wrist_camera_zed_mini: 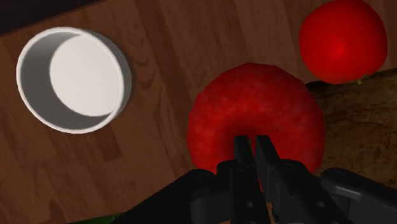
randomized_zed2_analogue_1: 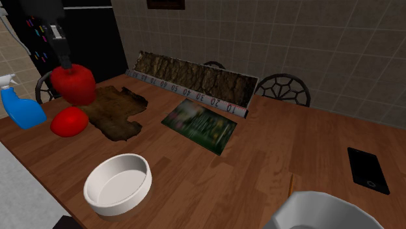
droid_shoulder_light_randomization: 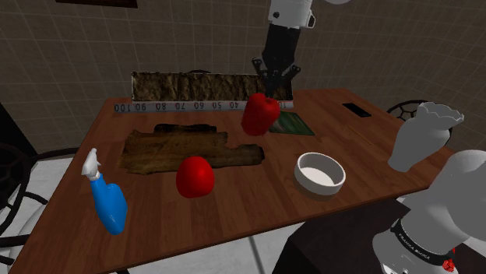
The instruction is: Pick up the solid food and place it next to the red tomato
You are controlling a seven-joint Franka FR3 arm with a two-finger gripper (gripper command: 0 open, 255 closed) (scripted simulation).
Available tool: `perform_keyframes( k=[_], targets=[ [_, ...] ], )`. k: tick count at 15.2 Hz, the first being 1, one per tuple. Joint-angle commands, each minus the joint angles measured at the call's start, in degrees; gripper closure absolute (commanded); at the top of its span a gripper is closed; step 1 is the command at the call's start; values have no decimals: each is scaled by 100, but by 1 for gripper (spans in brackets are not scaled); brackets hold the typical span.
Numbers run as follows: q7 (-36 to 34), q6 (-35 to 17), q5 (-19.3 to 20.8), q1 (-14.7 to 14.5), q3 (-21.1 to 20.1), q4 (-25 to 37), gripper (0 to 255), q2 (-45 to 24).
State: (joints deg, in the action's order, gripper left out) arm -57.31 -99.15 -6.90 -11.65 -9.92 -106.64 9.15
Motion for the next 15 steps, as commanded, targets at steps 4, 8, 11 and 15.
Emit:
perform_keyframes(
  k=[4,8,11,15],
  targets=[
    [-721,-78,34,-291,-414,319,255,-324],
    [-1307,-84,137,-536,-733,723,255,-690],
    [-1754,-61,267,-741,-954,1108,255,-1033],
    [-2354,24,516,-1064,-1213,1748,255,-1585]
  ],
)
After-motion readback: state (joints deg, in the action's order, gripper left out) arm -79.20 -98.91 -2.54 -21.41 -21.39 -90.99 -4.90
